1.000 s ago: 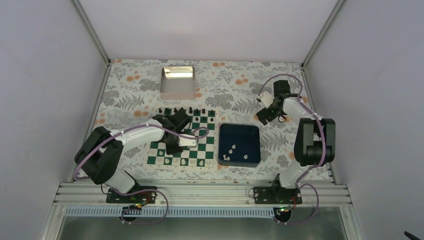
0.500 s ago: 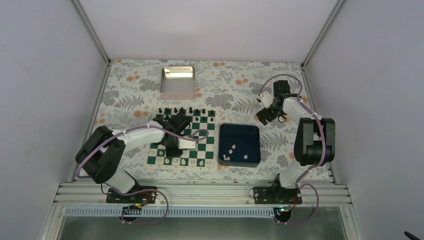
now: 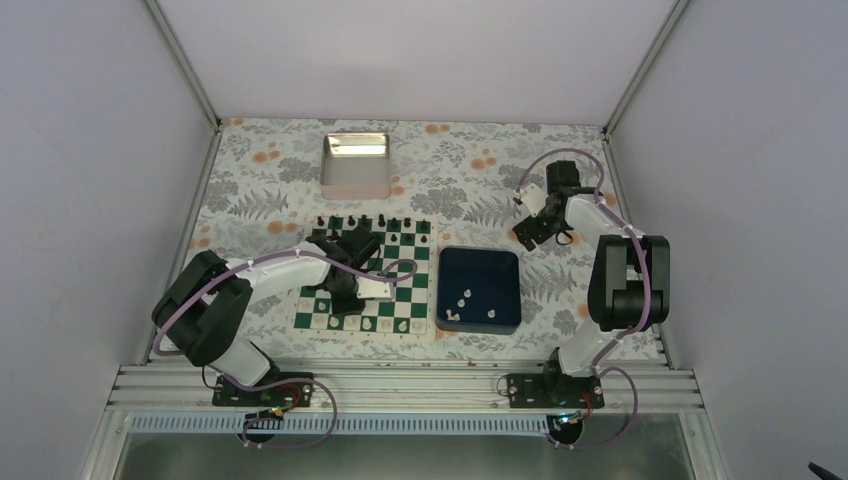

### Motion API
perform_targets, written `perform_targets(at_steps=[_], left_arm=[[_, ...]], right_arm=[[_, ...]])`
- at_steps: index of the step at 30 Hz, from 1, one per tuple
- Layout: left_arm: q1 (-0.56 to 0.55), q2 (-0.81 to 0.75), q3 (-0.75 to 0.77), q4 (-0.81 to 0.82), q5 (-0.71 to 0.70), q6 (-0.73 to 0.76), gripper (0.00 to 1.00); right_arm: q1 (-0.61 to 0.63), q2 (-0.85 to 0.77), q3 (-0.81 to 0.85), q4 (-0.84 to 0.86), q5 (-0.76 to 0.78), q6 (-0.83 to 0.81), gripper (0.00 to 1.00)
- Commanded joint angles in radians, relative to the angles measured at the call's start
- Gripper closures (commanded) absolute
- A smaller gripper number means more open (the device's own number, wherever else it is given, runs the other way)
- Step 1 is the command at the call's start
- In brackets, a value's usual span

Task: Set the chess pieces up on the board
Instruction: Place the chess piece on the chessboard, then pick up the chess piece from the storage box.

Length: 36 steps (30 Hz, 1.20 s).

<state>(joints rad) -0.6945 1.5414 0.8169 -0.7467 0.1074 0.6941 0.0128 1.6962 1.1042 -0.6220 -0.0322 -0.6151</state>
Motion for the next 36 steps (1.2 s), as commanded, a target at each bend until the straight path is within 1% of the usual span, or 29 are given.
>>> perform_targets(at_steps=[1, 3, 5, 10, 15, 19, 22, 26, 33, 36], left_arm=[[0.003, 0.006, 0.03, -0.01, 0.01, -0.006, 0.79], [0.003, -0.001, 0.052, -0.034, 0.013, -0.006, 0.76], [0.001, -0.009, 0.088, -0.063, 0.014, -0.001, 0.7], [0.0, -0.013, 0.214, -0.147, 0.006, 0.017, 0.68], [-0.019, 0.034, 0.426, -0.236, 0.011, 0.044, 0.68], [-0.063, 0.124, 0.65, -0.272, 0.032, 0.06, 0.67], [-0.118, 0.214, 0.8, -0.279, 0.059, 0.066, 0.64], [-0.202, 0.359, 0.951, -0.284, 0.073, 0.073, 0.64], [-0.295, 0.555, 1.072, -0.263, 0.111, 0.073, 0.63], [-0.325, 0.611, 1.097, -0.26, 0.141, 0.074, 0.63]], right_arm=[[0.007, 0.011, -0.007, 0.007, 0.012, 0.008, 0.0], [0.006, 0.011, -0.007, 0.007, 0.012, 0.008, 0.0], [0.006, 0.01, -0.007, 0.008, 0.011, 0.006, 0.0], [0.007, 0.01, -0.01, 0.008, 0.014, 0.004, 0.0], [0.006, 0.008, -0.014, 0.015, 0.014, 0.001, 0.0], [0.006, 0.009, -0.014, 0.016, 0.015, 0.001, 0.0], [0.006, 0.006, -0.014, 0.016, 0.007, 0.002, 0.0], [0.006, 0.005, -0.01, 0.012, 0.001, 0.002, 0.0], [0.006, 0.004, -0.016, 0.007, -0.015, -0.002, 0.0], [0.006, 0.009, -0.02, 0.01, -0.016, -0.007, 0.0]])
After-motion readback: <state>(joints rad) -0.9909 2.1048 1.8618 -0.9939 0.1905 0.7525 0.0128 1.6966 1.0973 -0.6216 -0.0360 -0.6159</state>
